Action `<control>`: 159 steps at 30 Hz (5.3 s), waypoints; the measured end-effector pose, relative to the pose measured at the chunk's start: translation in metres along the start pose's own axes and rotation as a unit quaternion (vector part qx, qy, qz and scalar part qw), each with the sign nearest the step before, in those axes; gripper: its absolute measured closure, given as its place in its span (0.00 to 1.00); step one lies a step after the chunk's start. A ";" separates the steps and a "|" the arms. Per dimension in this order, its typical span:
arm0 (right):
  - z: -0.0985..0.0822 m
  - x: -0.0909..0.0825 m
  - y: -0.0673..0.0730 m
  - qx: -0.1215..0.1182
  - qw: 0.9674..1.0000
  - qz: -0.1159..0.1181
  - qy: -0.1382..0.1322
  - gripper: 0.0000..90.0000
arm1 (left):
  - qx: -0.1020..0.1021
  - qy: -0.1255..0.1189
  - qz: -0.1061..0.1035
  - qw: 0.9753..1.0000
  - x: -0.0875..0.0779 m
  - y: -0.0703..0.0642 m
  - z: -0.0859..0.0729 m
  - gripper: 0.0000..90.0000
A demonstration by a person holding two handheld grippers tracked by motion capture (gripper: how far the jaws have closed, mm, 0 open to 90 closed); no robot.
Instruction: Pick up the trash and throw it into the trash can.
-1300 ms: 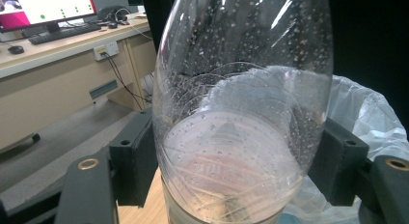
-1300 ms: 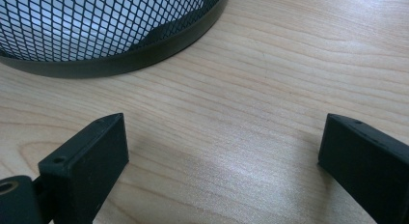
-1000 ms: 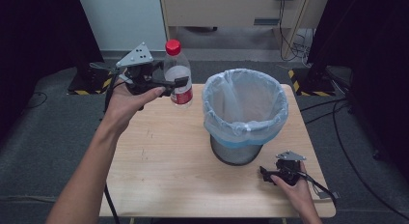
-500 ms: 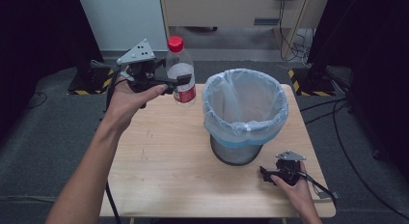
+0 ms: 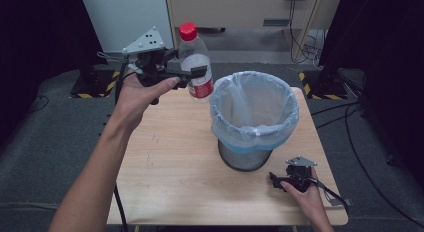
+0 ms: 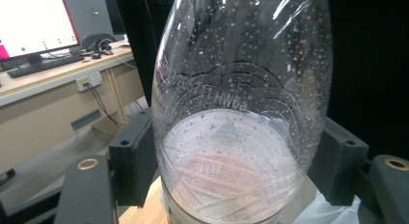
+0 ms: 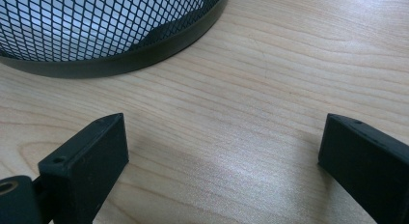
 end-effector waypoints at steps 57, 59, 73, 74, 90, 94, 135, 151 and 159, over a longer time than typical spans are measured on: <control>0.000 0.000 0.000 0.001 1.000 0.001 0.001 0.03 | -0.024 -0.003 -0.053 0.998 0.103 -0.034 -0.027 0.20; 0.000 0.000 0.000 0.001 1.000 0.001 0.001 0.03 | -0.027 -0.001 -0.055 0.998 0.104 -0.035 -0.028 0.13; 0.000 0.000 0.000 0.000 1.000 0.002 0.001 0.03 | -0.021 -0.006 -0.051 0.998 0.085 -0.039 -0.033 0.07; 0.000 0.000 0.000 0.001 1.000 0.002 0.001 0.03 | -0.022 -0.009 -0.048 0.999 0.083 -0.037 -0.034 0.07; 0.000 0.000 0.001 0.002 1.000 0.002 0.002 0.03 | -0.021 -0.013 -0.032 0.999 0.058 -0.031 -0.043 0.09; 0.000 0.000 0.001 0.002 1.000 0.002 0.002 0.03 | -0.018 -0.008 -0.029 0.999 0.051 -0.029 -0.047 0.09; 0.000 0.000 0.001 0.001 1.000 0.002 0.003 0.03 | -0.077 0.078 0.071 0.991 0.003 0.038 -0.154 0.02; 0.000 0.000 0.000 0.001 1.000 0.002 0.003 0.03 | -0.102 0.137 0.095 0.981 0.002 0.047 -0.226 0.02; 0.000 0.000 0.000 0.001 1.000 0.002 0.003 0.03 | -0.110 0.176 0.104 0.973 0.002 0.048 -0.268 0.03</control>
Point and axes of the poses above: each handheld gripper's, and its own axes: x roughly forward along the jaws, z roughly out of its top, y roughly to its left, the point moved 9 cm from there along x, roughly forward along the jaws, and after that the axes turned 7 degrees about z, right-handed, at the moved point
